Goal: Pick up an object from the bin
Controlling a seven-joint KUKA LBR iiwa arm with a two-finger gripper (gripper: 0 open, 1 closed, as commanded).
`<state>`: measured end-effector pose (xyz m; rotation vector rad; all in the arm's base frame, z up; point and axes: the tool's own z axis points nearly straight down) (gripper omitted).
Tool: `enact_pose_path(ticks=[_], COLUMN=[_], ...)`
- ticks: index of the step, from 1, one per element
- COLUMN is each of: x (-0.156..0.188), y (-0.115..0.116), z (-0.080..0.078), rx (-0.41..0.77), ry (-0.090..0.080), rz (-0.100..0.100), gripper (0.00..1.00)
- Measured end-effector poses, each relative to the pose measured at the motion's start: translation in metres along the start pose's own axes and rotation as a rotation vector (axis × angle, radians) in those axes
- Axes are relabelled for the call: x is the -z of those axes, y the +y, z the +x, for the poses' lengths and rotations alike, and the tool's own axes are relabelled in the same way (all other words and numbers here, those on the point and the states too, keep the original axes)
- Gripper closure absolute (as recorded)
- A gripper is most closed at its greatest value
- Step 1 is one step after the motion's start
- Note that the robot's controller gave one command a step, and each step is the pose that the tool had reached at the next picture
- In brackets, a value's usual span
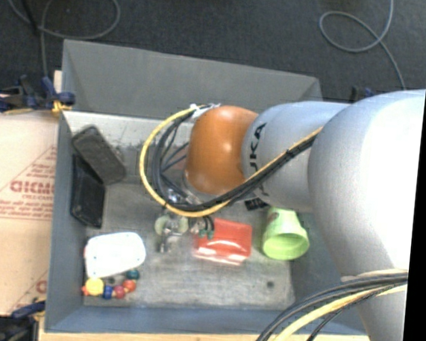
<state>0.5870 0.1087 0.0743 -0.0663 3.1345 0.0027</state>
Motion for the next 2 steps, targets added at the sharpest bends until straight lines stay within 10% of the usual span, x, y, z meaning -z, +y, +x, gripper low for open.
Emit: enact_pose_path(ticks=[1,2], x=[0.0,0.171], y=[0.0,-0.008], z=[0.0,-0.008], rx=[-0.001,0.058], ry=[0.0,-0.003], rz=[0.0,0.002], gripper=[1.0,1.0])
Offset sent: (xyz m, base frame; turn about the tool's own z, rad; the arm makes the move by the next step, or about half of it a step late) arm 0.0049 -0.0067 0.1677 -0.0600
